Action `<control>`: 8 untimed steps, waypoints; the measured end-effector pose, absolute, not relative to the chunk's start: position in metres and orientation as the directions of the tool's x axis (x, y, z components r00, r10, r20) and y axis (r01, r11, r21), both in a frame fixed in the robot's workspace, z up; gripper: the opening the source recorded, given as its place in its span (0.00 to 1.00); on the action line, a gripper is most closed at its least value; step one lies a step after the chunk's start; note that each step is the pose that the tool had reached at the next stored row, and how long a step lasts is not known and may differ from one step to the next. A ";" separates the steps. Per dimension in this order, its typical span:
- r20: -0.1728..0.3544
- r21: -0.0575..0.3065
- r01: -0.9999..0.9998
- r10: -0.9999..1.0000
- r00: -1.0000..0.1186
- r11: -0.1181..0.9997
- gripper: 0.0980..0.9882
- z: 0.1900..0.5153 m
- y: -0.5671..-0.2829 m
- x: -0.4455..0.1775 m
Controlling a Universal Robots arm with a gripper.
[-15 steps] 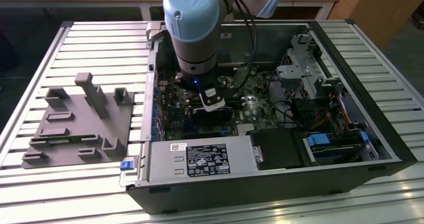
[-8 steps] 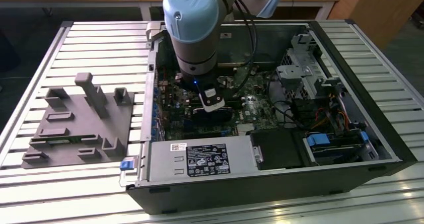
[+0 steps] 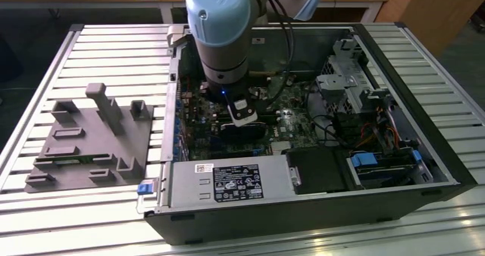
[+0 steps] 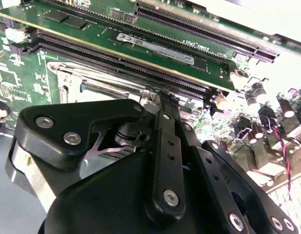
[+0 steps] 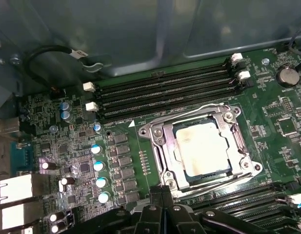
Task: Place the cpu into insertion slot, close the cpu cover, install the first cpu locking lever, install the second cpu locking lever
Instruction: 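Install the second cpu locking lever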
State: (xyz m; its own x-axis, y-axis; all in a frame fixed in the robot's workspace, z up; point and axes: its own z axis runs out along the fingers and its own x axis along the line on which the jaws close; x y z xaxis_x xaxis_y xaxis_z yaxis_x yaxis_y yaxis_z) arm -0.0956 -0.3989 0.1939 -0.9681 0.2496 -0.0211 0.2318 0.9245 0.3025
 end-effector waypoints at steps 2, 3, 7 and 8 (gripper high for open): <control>-0.021 0.302 0.232 0.250 -0.968 0.925 0.01 0.198 -0.399 -0.096; -0.021 0.302 0.232 0.250 -0.968 0.925 0.01 0.200 -0.399 -0.096; -0.021 0.302 0.232 0.250 -0.968 0.925 0.01 0.209 -0.399 -0.096; -0.021 0.302 0.232 0.250 -0.968 0.925 0.01 0.210 -0.399 -0.096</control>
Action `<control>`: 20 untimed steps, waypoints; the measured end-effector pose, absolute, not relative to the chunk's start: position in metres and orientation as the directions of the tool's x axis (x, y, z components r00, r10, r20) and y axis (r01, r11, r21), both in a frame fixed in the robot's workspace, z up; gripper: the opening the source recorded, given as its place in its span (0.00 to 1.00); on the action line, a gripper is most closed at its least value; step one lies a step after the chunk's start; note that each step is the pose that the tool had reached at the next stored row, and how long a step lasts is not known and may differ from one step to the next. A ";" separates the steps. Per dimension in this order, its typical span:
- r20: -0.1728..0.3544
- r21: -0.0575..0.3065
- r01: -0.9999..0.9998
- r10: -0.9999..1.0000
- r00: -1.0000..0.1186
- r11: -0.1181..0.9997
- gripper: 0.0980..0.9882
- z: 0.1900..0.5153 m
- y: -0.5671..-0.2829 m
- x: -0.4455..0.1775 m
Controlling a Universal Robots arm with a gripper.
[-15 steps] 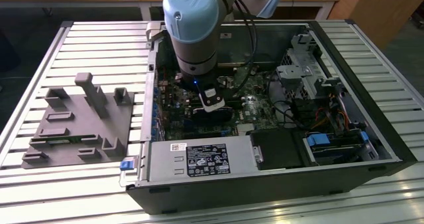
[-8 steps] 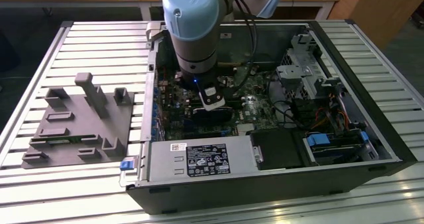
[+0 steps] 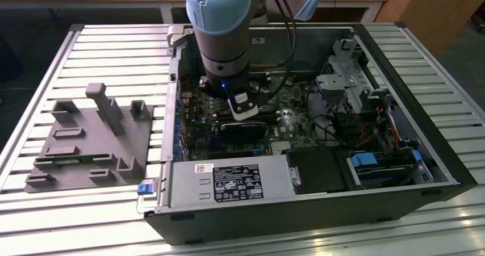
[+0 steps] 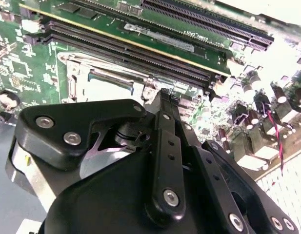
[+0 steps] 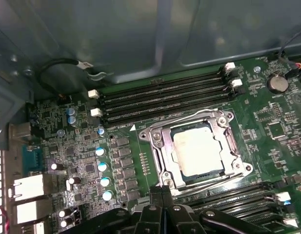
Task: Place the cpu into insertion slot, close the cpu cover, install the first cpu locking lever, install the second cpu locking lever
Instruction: 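Install the second cpu locking lever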
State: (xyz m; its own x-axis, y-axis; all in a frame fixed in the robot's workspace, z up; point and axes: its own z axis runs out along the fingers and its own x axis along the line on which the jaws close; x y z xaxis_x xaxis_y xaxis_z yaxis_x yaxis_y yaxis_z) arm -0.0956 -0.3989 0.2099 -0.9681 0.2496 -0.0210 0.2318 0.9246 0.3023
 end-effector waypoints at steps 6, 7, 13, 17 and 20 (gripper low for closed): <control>-0.022 0.300 0.232 0.250 -0.968 0.925 0.01 0.210 -0.399 -0.096; -0.023 0.295 0.232 0.250 -0.968 0.927 0.01 0.210 -0.398 -0.096; -0.033 0.256 0.232 0.248 -0.968 0.939 0.01 0.210 -0.396 -0.091; -0.034 0.249 0.232 0.248 -0.968 0.940 0.01 0.210 -0.395 -0.081; -0.033 0.246 0.233 0.248 -0.968 0.941 0.01 0.210 -0.393 -0.074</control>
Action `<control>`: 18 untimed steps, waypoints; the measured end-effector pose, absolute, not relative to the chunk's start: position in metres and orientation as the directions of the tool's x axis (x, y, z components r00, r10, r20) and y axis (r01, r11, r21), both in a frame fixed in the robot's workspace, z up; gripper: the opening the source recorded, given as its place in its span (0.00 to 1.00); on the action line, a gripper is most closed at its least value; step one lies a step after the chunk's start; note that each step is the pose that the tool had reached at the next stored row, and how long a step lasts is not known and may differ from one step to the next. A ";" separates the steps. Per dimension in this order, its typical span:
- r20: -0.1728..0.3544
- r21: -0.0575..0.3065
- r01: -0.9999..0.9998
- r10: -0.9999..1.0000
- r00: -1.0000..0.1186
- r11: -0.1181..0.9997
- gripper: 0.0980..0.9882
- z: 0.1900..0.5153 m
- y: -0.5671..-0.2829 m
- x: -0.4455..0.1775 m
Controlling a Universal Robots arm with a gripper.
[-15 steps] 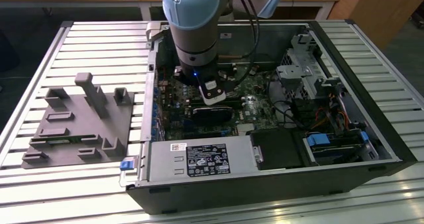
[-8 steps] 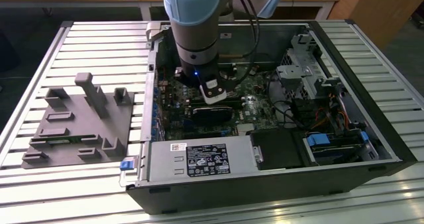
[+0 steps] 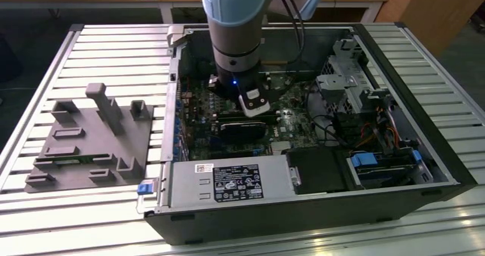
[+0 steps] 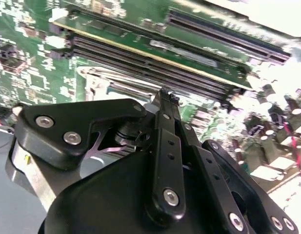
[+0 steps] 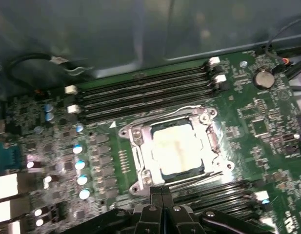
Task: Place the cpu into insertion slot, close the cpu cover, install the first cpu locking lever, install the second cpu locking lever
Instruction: 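Install the second cpu locking lever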
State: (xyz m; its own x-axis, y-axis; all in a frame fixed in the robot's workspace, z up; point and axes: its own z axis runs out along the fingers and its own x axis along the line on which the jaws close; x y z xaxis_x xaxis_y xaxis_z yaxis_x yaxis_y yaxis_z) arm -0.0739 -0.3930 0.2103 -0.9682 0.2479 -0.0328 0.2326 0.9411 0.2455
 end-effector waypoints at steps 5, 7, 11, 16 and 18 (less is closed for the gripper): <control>-0.033 0.236 0.233 0.248 -0.968 0.943 0.01 0.210 -0.383 -0.068; -0.034 0.230 0.233 0.247 -0.968 0.945 0.01 0.210 -0.378 -0.066; -0.038 0.207 0.234 0.247 -0.968 0.950 0.01 0.210 -0.371 -0.062; -0.044 0.176 0.234 0.245 -0.969 0.956 0.01 0.210 -0.365 -0.056; -0.044 0.174 0.234 0.245 -0.969 0.956 0.01 0.210 -0.362 -0.054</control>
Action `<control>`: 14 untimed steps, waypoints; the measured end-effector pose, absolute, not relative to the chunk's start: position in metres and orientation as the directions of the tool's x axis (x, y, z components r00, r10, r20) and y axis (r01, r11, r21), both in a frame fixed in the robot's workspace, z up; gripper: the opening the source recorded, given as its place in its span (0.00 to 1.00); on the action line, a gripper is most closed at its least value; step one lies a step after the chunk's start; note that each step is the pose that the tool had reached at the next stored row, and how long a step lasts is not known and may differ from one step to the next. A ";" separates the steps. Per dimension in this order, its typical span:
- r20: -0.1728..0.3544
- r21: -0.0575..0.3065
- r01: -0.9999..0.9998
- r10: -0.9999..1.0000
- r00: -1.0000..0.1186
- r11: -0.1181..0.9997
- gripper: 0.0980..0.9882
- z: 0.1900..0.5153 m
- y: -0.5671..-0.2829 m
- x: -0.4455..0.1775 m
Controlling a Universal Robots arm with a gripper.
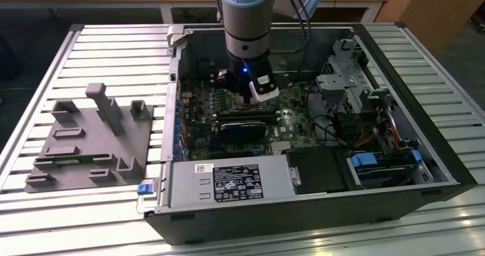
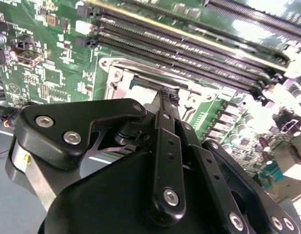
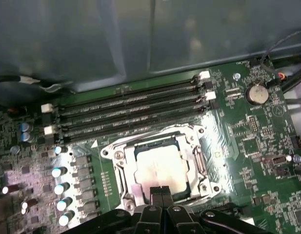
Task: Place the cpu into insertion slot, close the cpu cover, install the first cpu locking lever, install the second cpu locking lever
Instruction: 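Install the second cpu locking lever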
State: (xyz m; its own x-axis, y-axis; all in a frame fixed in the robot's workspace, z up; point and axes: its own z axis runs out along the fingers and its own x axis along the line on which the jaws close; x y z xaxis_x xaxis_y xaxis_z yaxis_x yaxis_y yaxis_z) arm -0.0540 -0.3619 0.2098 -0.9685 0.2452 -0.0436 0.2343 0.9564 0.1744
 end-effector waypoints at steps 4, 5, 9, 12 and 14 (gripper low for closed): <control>-0.043 0.173 0.234 0.245 -0.969 0.957 0.01 0.210 -0.356 -0.051; -0.043 0.172 0.234 0.245 -0.969 0.957 0.01 0.210 -0.354 -0.051; -0.042 0.169 0.235 0.245 -0.969 0.957 0.01 0.210 -0.352 -0.046; -0.041 0.169 0.234 0.244 -0.969 0.957 0.01 0.210 -0.350 -0.046; -0.041 0.169 0.234 0.244 -0.969 0.958 0.01 0.210 -0.348 -0.046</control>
